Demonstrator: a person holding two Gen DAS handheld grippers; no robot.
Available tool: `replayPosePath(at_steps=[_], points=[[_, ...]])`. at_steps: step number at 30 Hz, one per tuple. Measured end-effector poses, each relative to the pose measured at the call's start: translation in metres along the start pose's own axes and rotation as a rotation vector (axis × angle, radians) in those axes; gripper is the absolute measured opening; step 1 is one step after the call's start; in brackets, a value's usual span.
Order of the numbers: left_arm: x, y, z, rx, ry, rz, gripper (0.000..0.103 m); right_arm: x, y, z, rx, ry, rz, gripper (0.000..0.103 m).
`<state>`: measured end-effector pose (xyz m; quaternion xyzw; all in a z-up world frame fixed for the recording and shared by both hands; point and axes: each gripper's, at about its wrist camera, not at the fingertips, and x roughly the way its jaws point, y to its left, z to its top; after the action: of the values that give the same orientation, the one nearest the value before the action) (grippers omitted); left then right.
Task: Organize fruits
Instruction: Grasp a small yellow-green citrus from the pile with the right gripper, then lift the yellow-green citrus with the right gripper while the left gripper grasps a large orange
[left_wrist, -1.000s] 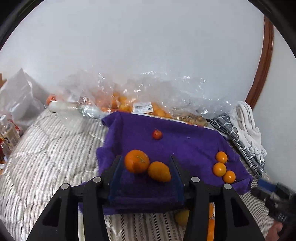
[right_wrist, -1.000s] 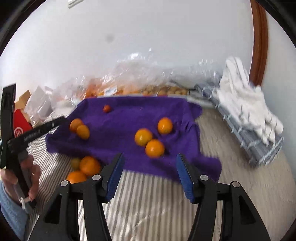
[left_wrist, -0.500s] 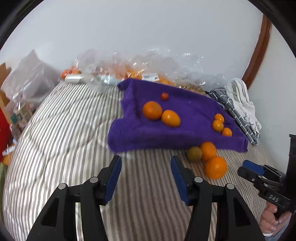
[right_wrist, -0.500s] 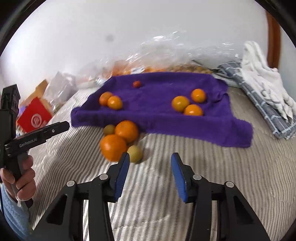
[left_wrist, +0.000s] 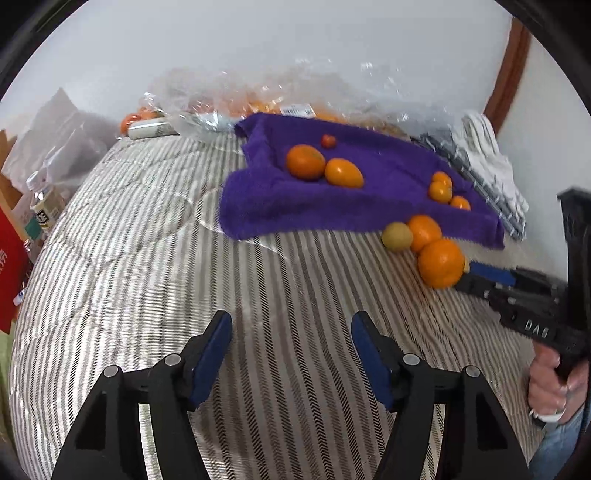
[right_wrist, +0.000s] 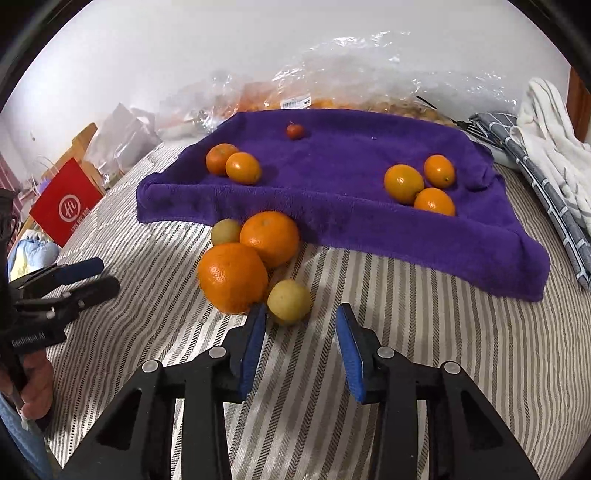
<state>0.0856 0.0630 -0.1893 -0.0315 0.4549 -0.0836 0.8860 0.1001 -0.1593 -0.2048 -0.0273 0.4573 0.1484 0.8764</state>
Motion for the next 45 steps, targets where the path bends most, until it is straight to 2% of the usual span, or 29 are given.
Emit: replayPosePath(at_steps=[3, 5, 10, 13, 15, 18, 22, 24, 29, 33, 38, 41, 45], points=[[0.001, -0.005, -0.001, 0.023, 0.005, 0.005, 0.067, 0.002, -0.001, 0.003, -0.003, -0.001, 0.0, 0.037], [0.002, -0.005, -0.002, 0.028, 0.004, 0.003, 0.068, 0.003, -0.001, 0.003, -0.008, -0.005, 0.002, 0.025], [0.002, -0.005, 0.0, 0.026, 0.008, -0.003, 0.07, -0.002, -0.001, 0.004, -0.016, -0.038, -0.002, 0.025], [0.003, -0.006, 0.0, 0.034, 0.011, 0.001, 0.072, -0.013, -0.011, 0.002, -0.002, -0.067, -0.035, 0.025], [0.005, -0.009, 0.001, 0.049, 0.018, 0.014, 0.075, -0.021, -0.023, 0.0, 0.02, -0.078, -0.055, 0.025], [0.011, -0.017, 0.002, 0.09, 0.038, 0.093, 0.076, -0.029, -0.044, -0.005, 0.067, -0.077, -0.082, 0.025], [0.013, -0.02, 0.001, 0.093, 0.036, 0.097, 0.079, -0.041, -0.069, -0.015, 0.113, -0.098, -0.135, 0.025], [0.011, -0.023, 0.002, 0.087, 0.04, 0.084, 0.078, -0.046, -0.079, -0.019, 0.131, -0.108, -0.144, 0.025], [0.009, -0.049, 0.009, 0.047, 0.034, -0.075, 0.077, -0.055, -0.102, -0.027, 0.184, -0.13, -0.159, 0.025], [0.009, -0.084, 0.013, 0.075, 0.006, -0.135, 0.077, -0.06, -0.114, -0.033, 0.213, -0.133, -0.148, 0.025], [0.025, -0.115, 0.019, 0.091, 0.011, -0.107, 0.077, -0.066, -0.121, -0.042, 0.241, -0.144, -0.119, 0.026], [0.034, -0.119, 0.025, 0.062, 0.008, -0.085, 0.077, -0.068, -0.122, -0.045, 0.253, -0.136, -0.101, 0.026], [0.046, -0.117, 0.028, 0.022, 0.033, -0.067, 0.062, -0.071, -0.123, -0.046, 0.255, -0.152, -0.088, 0.026]])
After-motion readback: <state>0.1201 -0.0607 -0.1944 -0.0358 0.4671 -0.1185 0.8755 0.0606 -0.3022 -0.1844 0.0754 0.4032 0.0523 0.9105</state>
